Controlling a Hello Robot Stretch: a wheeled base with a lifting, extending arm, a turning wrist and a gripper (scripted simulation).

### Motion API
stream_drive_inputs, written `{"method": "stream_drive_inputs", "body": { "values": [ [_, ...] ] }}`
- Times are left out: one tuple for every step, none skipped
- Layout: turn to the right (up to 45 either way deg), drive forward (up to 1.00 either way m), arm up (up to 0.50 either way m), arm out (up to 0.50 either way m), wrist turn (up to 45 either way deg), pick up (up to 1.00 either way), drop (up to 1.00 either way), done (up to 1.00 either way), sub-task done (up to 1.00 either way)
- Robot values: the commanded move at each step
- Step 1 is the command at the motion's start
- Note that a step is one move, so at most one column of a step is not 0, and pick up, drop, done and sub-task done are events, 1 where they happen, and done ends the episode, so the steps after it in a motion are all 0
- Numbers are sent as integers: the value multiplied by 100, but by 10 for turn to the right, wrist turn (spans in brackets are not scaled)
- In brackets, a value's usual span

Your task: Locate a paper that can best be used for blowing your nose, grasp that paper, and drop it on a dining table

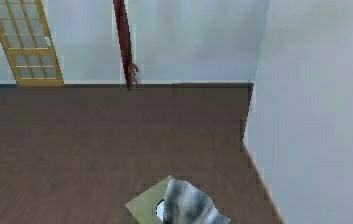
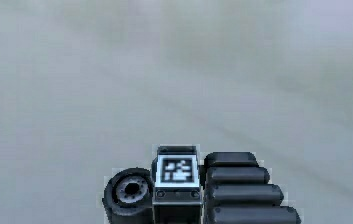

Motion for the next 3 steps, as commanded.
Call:
{"method": "stream_drive_inputs", "body": {
  "values": [
    [-360,0,0,0,0,0,0,0,0],
    [0,100,0,0,0,0,0,0,0],
    [0,100,0,0,0,0,0,0,0]
  ]
}}
